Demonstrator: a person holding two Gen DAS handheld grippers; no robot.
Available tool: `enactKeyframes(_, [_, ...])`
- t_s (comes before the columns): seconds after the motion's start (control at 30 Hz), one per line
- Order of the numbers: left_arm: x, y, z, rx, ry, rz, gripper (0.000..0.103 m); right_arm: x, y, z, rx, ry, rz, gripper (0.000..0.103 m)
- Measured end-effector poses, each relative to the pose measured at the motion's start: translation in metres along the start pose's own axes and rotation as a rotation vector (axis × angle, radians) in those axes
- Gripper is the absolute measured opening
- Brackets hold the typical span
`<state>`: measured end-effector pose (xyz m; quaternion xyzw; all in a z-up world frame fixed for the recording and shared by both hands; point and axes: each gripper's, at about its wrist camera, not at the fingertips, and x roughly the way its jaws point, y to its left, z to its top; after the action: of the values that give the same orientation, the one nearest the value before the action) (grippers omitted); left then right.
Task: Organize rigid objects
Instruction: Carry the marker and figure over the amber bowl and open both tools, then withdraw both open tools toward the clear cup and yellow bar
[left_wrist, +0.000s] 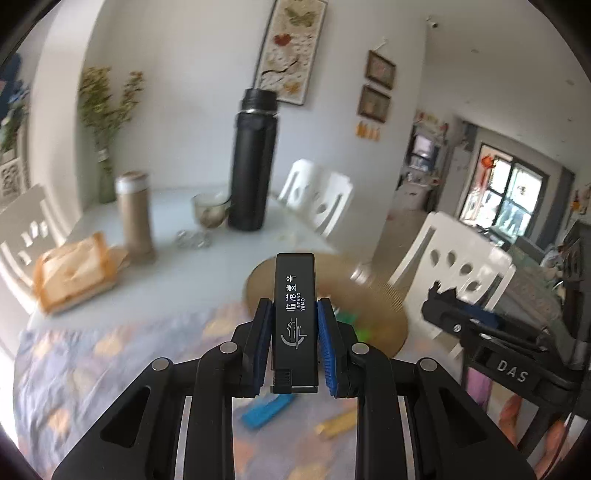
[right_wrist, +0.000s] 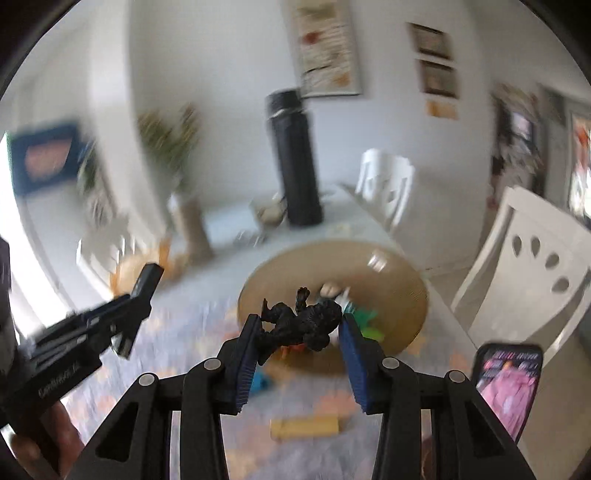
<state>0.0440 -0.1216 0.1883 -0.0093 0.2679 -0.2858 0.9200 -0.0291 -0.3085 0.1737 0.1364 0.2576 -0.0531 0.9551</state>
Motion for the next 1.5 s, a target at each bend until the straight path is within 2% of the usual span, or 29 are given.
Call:
enactKeyframes(0.13, [0.034, -0.009, 0.007, -0.011, 0.042, -0.065, 0.021, 0.016, -0.015, 0.011, 0.077, 0.023, -0.033, 0.042])
enactKeyframes(0.2, [0.063, -0.013, 0.002, -0.011, 0.098, -0.085, 0.021, 0.030, -0.018, 0.011, 0.091, 0.059, -0.046, 0.042])
enactKeyframes(0.3, [0.098, -0.015, -0.005, -0.015, 0.175, -0.081, 0.021, 0.056, -0.023, 0.005, 0.103, 0.159, -0.130, 0.042])
enactKeyframes(0.47, [0.120, -0.017, -0.015, 0.009, 0.225, -0.055, 0.023, 0.078, -0.033, 0.001, 0.120, 0.222, -0.177, 0.043])
enactKeyframes(0.5, [0.119, -0.014, -0.015, -0.001, 0.224, -0.046, 0.031, 0.081, -0.034, 0.001, 0.115, 0.227, -0.177, 0.044])
enactKeyframes(0.53, [0.116, -0.009, -0.013, -0.022, 0.215, -0.053, 0.038, 0.082, -0.035, 0.002, 0.112, 0.224, -0.166, 0.048])
enactKeyframes(0.6, [0.107, 0.002, -0.009, -0.060, 0.210, -0.082, 0.040, 0.078, -0.033, 0.004, 0.102, 0.200, -0.174, 0.063])
enactKeyframes(0.63, [0.103, 0.006, -0.008, -0.072, 0.210, -0.088, 0.040, 0.074, -0.032, 0.006, 0.098, 0.183, -0.178, 0.067])
enactKeyframes(0.73, [0.073, 0.020, -0.003, -0.094, 0.155, -0.080, 0.040, 0.049, -0.020, 0.008, 0.066, 0.115, -0.154, 0.067])
enactKeyframes(0.83, [0.040, 0.033, -0.001, -0.121, 0.106, -0.078, 0.046, 0.029, -0.006, 0.008, 0.044, 0.094, -0.116, 0.067])
enactKeyframes(1.03, [-0.022, 0.053, -0.008, -0.119, 0.027, -0.024, 0.047, 0.005, 0.025, -0.006, 0.003, 0.121, 0.015, 0.067])
enactKeyframes(1.17, [-0.037, 0.062, -0.021, -0.114, 0.037, -0.010, 0.047, 0.003, 0.038, -0.028, -0.006, 0.182, 0.084, 0.067])
enactKeyframes(1.27, [-0.031, 0.065, -0.041, -0.075, 0.090, 0.014, 0.047, 0.012, 0.038, -0.057, -0.002, 0.257, 0.079, 0.068])
enactKeyframes(1.37, [-0.004, 0.064, -0.071, 0.020, 0.219, -0.027, 0.047, 0.033, 0.032, -0.090, 0.005, 0.356, 0.048, 0.067])
enactKeyframes(1.43, [0.021, 0.062, -0.090, 0.071, 0.296, -0.001, 0.047, 0.047, 0.023, -0.108, 0.037, 0.418, 0.041, 0.067])
enactKeyframes(1.5, [0.047, 0.062, -0.101, 0.072, 0.351, 0.012, 0.047, 0.059, 0.011, -0.123, 0.084, 0.466, 0.026, 0.067])
